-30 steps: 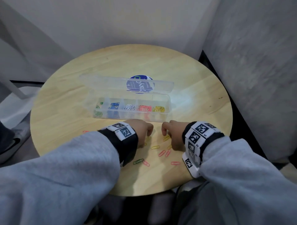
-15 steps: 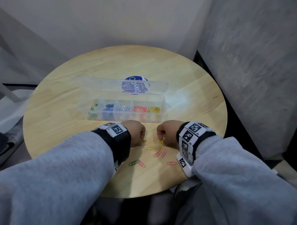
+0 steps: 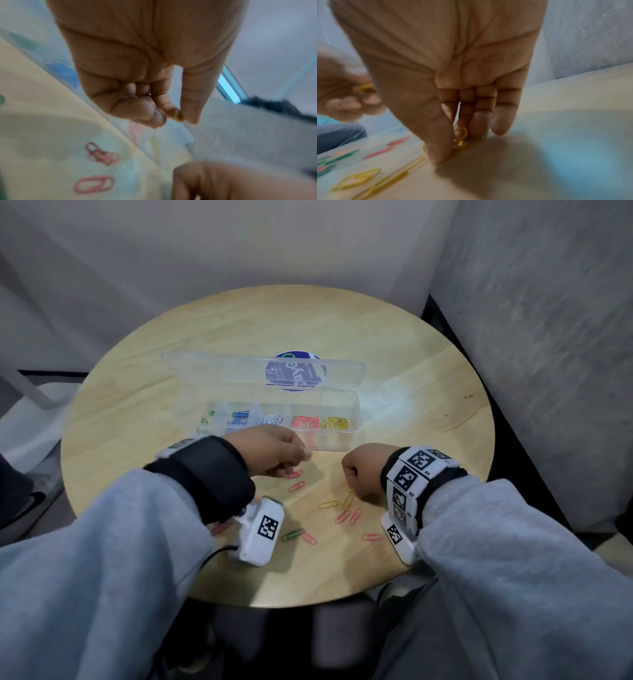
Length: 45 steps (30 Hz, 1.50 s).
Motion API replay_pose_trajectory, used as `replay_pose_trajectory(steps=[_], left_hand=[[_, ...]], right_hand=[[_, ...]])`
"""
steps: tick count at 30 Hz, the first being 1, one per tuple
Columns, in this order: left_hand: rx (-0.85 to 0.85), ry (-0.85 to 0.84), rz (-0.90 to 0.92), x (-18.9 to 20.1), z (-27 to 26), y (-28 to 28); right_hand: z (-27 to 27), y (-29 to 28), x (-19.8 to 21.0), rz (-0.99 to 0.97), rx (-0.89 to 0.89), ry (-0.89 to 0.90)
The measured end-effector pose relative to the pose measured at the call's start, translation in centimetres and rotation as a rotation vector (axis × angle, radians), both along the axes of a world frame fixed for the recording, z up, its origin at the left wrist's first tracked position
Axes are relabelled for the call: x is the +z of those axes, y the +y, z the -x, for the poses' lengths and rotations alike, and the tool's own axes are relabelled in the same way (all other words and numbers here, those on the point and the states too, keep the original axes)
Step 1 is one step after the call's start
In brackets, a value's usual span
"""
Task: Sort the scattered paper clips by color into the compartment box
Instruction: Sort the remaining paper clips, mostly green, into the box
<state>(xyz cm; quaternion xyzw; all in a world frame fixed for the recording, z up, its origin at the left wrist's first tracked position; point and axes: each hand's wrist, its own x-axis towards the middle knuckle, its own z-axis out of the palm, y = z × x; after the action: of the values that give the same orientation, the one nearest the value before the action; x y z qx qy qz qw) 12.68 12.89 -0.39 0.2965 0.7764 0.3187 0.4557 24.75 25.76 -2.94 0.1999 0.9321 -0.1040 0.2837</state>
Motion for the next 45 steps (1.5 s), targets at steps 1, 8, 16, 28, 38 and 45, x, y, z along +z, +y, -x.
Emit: replay_pose_trajectory(steps=[1, 8, 16, 28, 38, 45], left_hand=[[0.087, -0.125, -0.051, 0.6, 0.2, -0.3], [0.332, -0.471, -0.227, 3.1, 2.8, -1.7], [0.392, -0.514, -0.221, 2.9, 3.6, -3.1], [0.439, -0.461, -0.230, 4.3, 4.0, -3.9], [0.456, -0.396, -0.249, 4.0, 3.8, -6.9], [0.615, -0.387, -0.295, 3.3, 5.7, -10.1]], right_hand=[[0.0, 0.0, 0.0, -0.014, -0.003, 0.008], [0.2, -0.5, -0.4, -0.014, -0.018, 0.048], [-0.2, -1.0, 0.5, 0.036, -0.098, 0.016], [-1.7, 2.2, 2.7, 1.095, -1.094, 0.596], [-2.4, 0.5, 2.0, 0.671, -0.876, 0.301], [-1.1, -1.9, 1.6, 0.207, -0.387, 0.114]])
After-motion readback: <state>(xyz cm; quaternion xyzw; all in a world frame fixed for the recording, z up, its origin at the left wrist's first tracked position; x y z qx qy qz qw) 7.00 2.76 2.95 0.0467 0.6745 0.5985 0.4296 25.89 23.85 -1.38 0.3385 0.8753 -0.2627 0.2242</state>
